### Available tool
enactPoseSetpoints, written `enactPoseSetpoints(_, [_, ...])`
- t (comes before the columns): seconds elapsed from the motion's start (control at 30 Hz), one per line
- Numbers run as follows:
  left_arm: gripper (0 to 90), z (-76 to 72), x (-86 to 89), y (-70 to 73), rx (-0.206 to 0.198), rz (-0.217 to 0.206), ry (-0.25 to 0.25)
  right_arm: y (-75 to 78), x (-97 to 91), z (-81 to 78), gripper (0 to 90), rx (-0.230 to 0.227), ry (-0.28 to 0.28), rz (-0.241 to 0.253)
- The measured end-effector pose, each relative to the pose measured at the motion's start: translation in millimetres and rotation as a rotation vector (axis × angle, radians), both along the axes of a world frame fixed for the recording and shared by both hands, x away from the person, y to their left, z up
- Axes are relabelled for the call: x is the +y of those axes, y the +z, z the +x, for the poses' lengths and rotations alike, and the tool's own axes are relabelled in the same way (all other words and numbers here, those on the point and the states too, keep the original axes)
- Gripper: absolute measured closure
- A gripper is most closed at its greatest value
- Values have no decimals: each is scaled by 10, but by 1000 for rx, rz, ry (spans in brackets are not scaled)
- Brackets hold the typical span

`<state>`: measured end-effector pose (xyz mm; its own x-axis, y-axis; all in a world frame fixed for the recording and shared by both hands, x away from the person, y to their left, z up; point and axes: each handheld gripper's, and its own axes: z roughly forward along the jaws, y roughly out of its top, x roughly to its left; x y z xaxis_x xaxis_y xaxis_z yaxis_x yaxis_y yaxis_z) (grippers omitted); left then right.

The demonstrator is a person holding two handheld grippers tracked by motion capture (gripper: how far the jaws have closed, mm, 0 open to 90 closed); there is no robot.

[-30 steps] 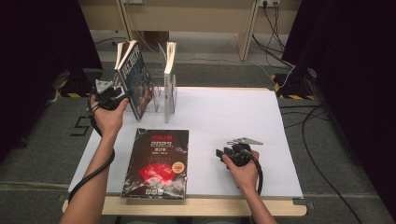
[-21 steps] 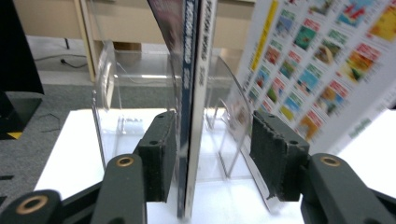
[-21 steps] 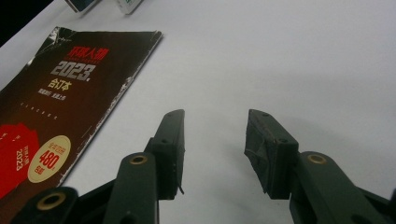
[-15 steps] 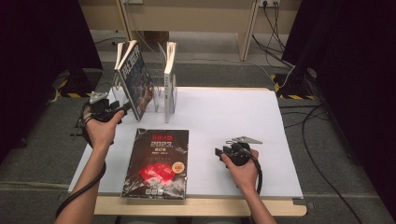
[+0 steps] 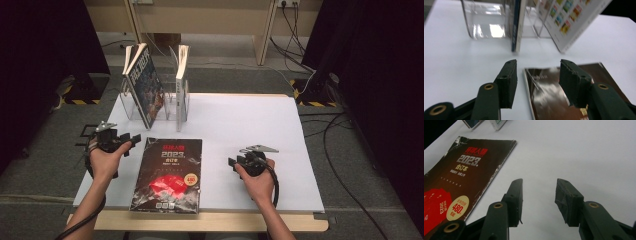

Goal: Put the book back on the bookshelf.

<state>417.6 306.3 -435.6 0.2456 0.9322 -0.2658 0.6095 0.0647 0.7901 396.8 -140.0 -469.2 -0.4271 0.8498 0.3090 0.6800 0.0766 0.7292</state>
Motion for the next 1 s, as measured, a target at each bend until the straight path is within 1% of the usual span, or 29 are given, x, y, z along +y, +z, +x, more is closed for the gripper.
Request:
enactPoseSetpoints(0.07, [484, -55, -13, -82, 26, -34, -16, 8, 39, 1, 578, 7, 9, -4])
enactPoseSetpoints(0.1, [487, -84, -21, -120, 37, -36, -21, 14, 64, 0, 578, 18, 8, 2])
enactPoseSetpoints(0.13, [488, -110, -31, -160, 45, -36, -28, 16, 85, 6, 578, 19, 17, -3])
enactPoseSetpoints(0.17, [488, -136, -40, -196, 57, -41, -36, 20, 111, 12, 578, 24, 22, -6])
enactPoseSetpoints(0.2, [488, -160, -49, -234, 62, -55, -41, 25, 139, 18, 578, 35, 26, -6])
enactPoseSetpoints(0.23, [488, -181, -55, -266, 68, -54, -45, 27, 164, 28, 578, 40, 33, -10])
enactPoseSetpoints(0.27, [488, -199, -54, -295, 75, -56, -46, 34, 193, 34, 577, 52, 38, -9])
enactPoseSetpoints(0.3, [488, -215, -57, -324, 79, -70, -41, 37, 221, 43, 577, 56, 45, -13])
enactPoseSetpoints(0.33, [488, -229, -55, -346, 85, -69, -41, 43, 253, 50, 576, 72, 51, -13])
enactPoseSetpoints(0.37, [492, -241, -55, -368, 92, -75, -41, 42, 282, 61, 574, 76, 57, -10])
enactPoseSetpoints(0.4, [495, -250, -55, -387, 96, -78, -42, 41, 305, 75, 572, 73, 65, -19])
enactPoseSetpoints(0.5, [517, -270, -53, -427, 105, -79, -48, 35, 393, 102, 573, 97, 75, -22])
enactPoseSetpoints(0.53, [522, -274, -54, -441, 108, -86, -48, 32, 419, 111, 572, 101, 78, -27])
enactPoseSetpoints(0.57, [529, -277, -52, -452, 113, -79, -50, 28, 444, 120, 572, 107, 85, -26])
enactPoseSetpoints(0.6, [539, -280, -56, -466, 120, -78, -56, 22, 462, 131, 572, 104, 93, -31])
enactPoseSetpoints(0.63, [548, -282, -63, -485, 126, -81, -61, 23, 487, 132, 573, 114, 90, -27])
enactPoseSetpoints(0.7, [554, -290, -70, -519, 141, -69, -63, 20, 517, 141, 572, 120, 98, -28])
enactPoseSetpoints(0.77, [555, -293, -77, -562, 161, -74, -70, 18, 531, 152, 572, 117, 104, -31])
enactPoseSetpoints(0.8, [553, -297, -83, -579, 167, -58, -71, 19, 537, 154, 572, 120, 103, -31])
enactPoseSetpoints(0.83, [559, -303, -86, -584, 158, -49, -74, 22, 542, 157, 572, 122, 101, -32])
enactPoseSetpoints(0.87, [556, -306, -88, -583, 158, -44, -78, 25, 544, 160, 572, 125, 103, -31])
enactPoseSetpoints(1.0, [557, -303, -73, -589, 166, -74, -62, 30, 551, 167, 572, 127, 103, -32])
